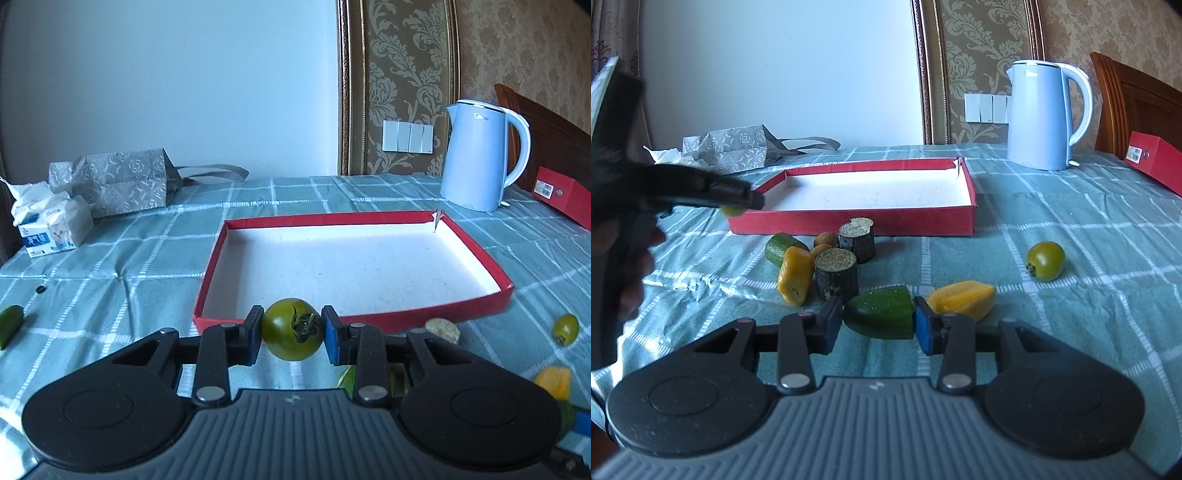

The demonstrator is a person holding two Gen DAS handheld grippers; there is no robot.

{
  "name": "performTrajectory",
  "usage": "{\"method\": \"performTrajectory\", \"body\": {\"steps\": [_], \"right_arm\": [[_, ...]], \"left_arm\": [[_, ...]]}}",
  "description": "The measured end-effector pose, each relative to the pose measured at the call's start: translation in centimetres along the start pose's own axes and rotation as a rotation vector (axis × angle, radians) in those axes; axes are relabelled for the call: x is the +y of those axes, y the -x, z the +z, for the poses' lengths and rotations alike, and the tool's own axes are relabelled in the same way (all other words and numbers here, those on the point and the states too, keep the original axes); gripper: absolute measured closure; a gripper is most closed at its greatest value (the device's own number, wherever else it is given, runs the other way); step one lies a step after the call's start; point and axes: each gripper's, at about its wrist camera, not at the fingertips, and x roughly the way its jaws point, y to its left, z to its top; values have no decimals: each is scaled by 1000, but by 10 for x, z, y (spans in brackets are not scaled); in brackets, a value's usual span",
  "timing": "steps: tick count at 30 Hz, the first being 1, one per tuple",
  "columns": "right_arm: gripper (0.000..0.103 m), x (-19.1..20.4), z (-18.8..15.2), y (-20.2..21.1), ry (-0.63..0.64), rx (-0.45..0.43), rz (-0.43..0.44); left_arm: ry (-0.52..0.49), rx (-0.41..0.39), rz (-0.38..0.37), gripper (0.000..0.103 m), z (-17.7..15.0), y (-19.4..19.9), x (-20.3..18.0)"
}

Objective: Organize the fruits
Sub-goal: 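Lift the tomato with the left gripper while the right gripper grasps the green pepper, then carry the tomato into the red tray and open the left gripper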

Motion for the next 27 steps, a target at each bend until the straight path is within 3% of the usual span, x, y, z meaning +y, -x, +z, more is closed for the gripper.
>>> {"method": "performTrajectory", "body": {"steps": [12, 22, 27], "right_arm": [[64, 3, 5, -7, 17, 10, 16], [64, 3, 10, -13, 27, 19, 27], [64, 4, 10, -16, 31, 26, 34]], "left_arm": [[34, 18, 89, 70, 41, -54, -3], [47, 133, 141, 70, 33, -106, 3], [39, 140, 156, 70, 30, -115, 4]]}}
